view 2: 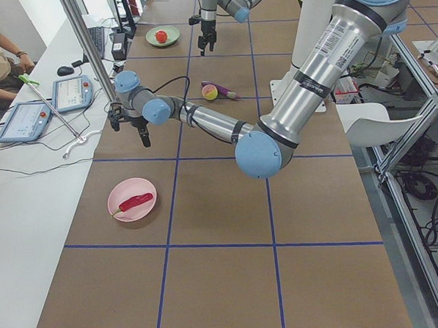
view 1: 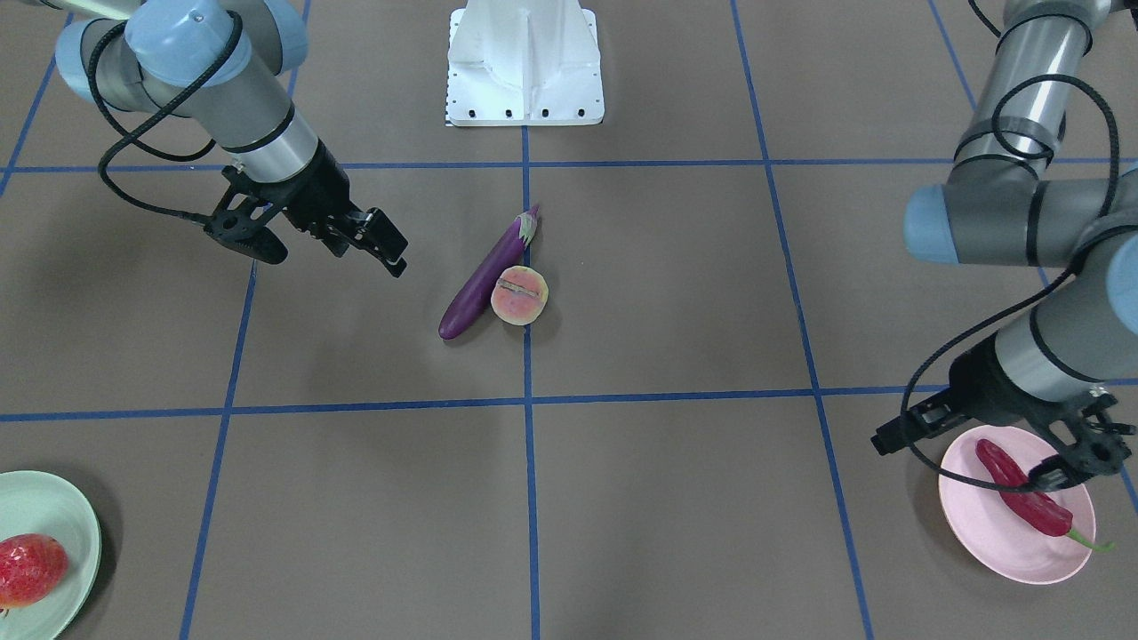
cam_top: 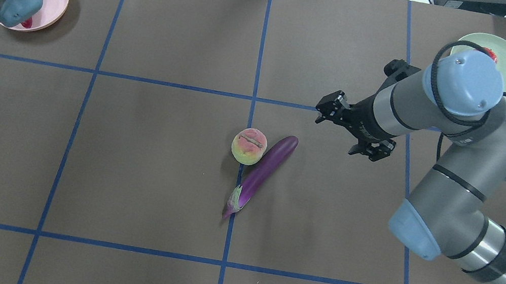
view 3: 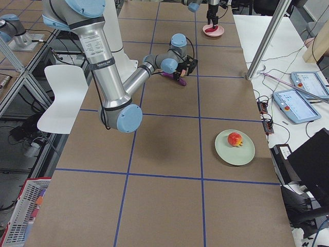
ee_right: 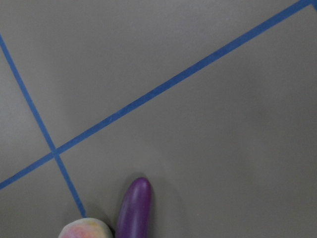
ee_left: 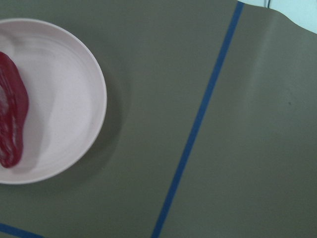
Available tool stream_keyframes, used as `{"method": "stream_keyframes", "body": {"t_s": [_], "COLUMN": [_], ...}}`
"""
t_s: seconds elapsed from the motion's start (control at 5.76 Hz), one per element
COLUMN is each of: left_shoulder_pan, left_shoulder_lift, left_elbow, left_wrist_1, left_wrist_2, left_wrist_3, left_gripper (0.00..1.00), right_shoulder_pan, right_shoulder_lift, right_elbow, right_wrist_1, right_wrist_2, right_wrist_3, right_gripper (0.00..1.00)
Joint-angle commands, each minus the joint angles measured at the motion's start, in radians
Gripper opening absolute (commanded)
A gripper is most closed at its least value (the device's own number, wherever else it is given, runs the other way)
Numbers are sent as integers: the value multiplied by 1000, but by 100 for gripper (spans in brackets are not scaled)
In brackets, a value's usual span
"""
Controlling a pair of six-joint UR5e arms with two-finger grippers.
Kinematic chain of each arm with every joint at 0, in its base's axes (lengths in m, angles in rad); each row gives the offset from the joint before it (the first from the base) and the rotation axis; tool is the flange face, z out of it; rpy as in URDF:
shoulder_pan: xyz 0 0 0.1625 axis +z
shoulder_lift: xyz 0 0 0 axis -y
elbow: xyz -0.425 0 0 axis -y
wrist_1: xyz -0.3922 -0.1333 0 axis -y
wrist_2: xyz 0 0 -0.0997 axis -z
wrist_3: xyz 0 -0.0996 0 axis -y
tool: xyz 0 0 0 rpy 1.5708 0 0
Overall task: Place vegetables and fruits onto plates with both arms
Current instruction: 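Move the right gripper down over the peach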
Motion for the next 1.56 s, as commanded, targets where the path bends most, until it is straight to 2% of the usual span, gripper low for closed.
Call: {"method": "stream_keyframes", "body": {"t_s": [0.0,0.52,0.69,0.87,1.04,1.39], "left_shoulder_pan": [15,15,18,18,18,18], "left_shoulder_lift": [0,0,1,3,3,5], "left_elbow": [-27,-37,-46,-46,-46,-46], "left_wrist_1": [1,2,2,2,2,2], "left_wrist_2": [2,2,5,6,6,6], "left_wrist_3": [-46,-53,-53,-51,-51,-51], "left_gripper": [100,100,100,100,100,100], "right_shoulder_pan": [-25,-111,-134,-146,-152,-149], "right_shoulder_lift": [174,284,357,387,376,416], "right_elbow": [-149,-269,-370,-420,-422,-416], "right_wrist_1": [-1,-26,-24,-24,-35,-128], "right_wrist_2": [-28,-75,-112,-118,-115,-110], "right_wrist_3": [68,75,75,73,66,57], "right_gripper": [100,100,100,100,100,100]}}
